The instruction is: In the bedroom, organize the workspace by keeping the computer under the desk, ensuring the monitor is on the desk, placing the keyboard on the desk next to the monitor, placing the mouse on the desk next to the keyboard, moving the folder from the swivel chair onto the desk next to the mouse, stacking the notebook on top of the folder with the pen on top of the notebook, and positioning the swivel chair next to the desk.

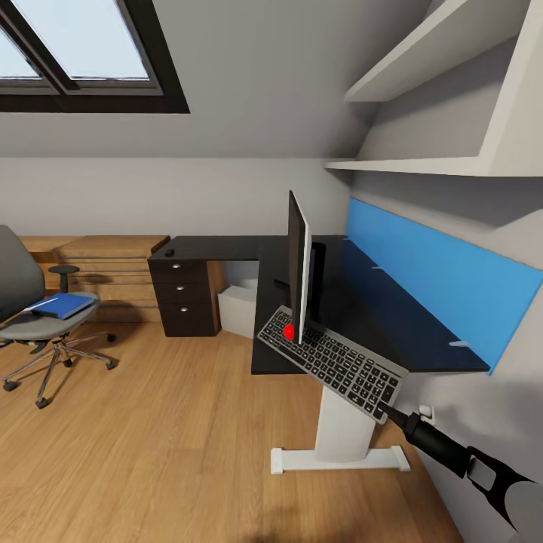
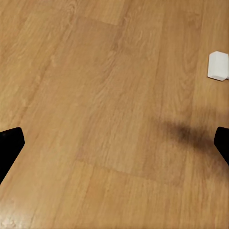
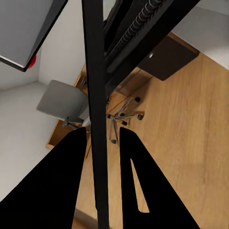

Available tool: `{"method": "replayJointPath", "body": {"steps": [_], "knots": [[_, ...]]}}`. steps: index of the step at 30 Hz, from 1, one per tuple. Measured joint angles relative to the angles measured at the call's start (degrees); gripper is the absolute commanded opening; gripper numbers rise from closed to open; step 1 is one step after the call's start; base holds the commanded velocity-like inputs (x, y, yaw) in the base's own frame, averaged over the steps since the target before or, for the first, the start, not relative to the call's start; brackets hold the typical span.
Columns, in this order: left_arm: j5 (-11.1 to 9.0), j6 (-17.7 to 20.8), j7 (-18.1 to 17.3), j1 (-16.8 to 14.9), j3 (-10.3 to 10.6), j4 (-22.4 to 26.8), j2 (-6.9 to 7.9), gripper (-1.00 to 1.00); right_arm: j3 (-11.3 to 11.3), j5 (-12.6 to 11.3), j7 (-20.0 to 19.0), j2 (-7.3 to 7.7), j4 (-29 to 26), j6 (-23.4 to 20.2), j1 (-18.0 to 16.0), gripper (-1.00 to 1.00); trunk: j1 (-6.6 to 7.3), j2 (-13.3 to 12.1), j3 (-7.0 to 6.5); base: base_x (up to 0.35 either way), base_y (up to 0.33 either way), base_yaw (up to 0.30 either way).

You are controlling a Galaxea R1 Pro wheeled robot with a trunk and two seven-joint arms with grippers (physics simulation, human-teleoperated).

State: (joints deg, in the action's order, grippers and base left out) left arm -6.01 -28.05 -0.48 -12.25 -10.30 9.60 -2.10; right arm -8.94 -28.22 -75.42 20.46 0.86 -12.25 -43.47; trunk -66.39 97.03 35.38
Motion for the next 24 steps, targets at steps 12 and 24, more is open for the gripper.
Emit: {"method": "replayJointPath", "body": {"steps": [12, 24], "knots": [[0.0, 0.0, 0.0, 0.01, 0.0, 0.01, 0.0, 1.0, 0.03, -0.05, 0.02, -0.08, 0.0, -0.16, 0.0, -1.0, 0.0, 0.0, 0.0, 0.0, 0.0, 0.0], [0.0, 0.0, 0.0, -0.01, 0.0, -0.03, 0.0, 1.0, 0.01, -0.05, 0.02, -0.09, 0.0, -0.16, 0.02, -1.0, -0.02, 0.0, 0.0, -0.058, 0.0, 0.0]]}}
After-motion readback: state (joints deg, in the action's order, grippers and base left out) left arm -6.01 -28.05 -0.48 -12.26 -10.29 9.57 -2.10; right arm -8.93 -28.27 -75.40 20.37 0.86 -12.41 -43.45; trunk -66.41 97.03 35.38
